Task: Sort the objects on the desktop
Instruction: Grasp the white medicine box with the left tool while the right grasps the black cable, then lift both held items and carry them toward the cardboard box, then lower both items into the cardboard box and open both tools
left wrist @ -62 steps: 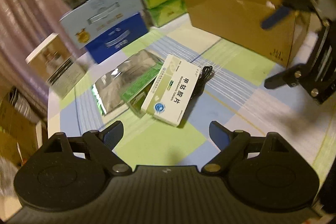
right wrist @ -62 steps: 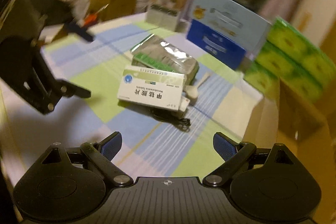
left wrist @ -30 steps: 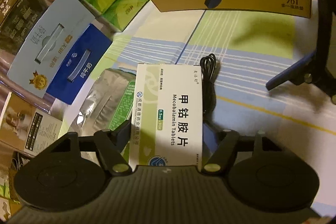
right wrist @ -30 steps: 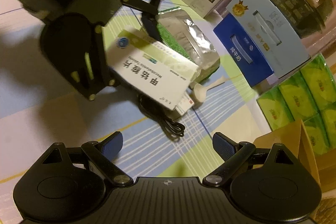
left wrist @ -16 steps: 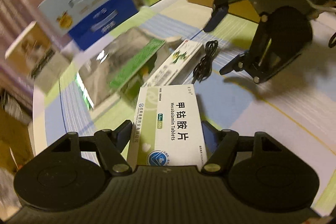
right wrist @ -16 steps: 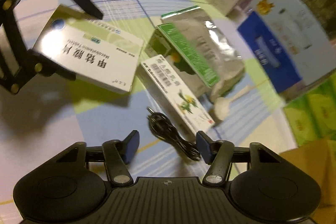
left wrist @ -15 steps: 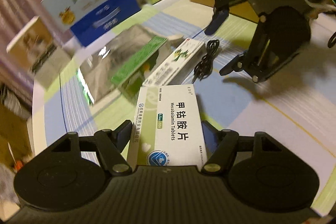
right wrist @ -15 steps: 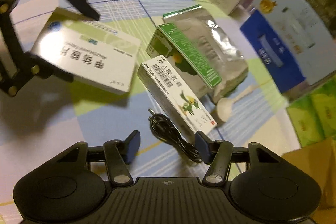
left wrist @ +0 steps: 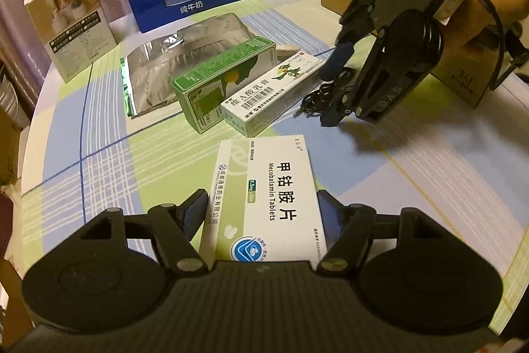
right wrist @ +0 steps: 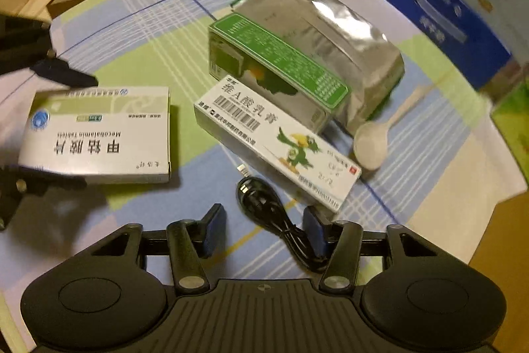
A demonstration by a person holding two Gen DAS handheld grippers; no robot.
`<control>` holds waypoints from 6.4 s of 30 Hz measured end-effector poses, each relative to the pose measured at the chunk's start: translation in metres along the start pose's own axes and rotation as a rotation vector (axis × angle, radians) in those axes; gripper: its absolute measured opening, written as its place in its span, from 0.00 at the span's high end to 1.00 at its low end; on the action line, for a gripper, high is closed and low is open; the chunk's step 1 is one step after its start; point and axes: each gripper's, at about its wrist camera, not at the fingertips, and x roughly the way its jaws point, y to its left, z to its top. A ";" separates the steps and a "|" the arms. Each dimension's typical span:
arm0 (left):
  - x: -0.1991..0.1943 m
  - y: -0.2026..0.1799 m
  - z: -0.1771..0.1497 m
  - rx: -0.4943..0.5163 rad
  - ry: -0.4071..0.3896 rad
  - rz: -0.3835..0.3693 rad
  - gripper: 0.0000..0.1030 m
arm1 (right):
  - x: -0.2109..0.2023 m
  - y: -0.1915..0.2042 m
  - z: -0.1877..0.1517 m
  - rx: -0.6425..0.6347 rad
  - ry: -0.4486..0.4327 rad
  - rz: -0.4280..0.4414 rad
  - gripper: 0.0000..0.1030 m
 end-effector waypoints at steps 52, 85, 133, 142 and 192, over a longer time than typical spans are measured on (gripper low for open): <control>0.019 -0.010 -0.006 -0.048 0.053 0.037 0.31 | -0.040 0.097 -0.113 0.492 -0.407 -0.183 0.71; -0.014 -0.034 -0.002 -0.196 0.021 0.033 0.35 | -0.056 0.098 -0.130 0.546 -0.420 -0.255 0.80; -0.086 -0.092 0.034 -0.228 -0.081 0.027 0.35 | -0.191 0.093 -0.150 0.665 -0.664 -0.380 0.85; -0.103 -0.122 0.062 -0.189 -0.127 0.008 0.35 | -0.230 0.080 -0.168 0.683 -0.719 -0.420 0.85; -0.001 -0.217 0.209 -0.153 -0.199 -0.171 0.35 | -0.245 -0.094 -0.258 0.858 -0.625 -0.509 0.85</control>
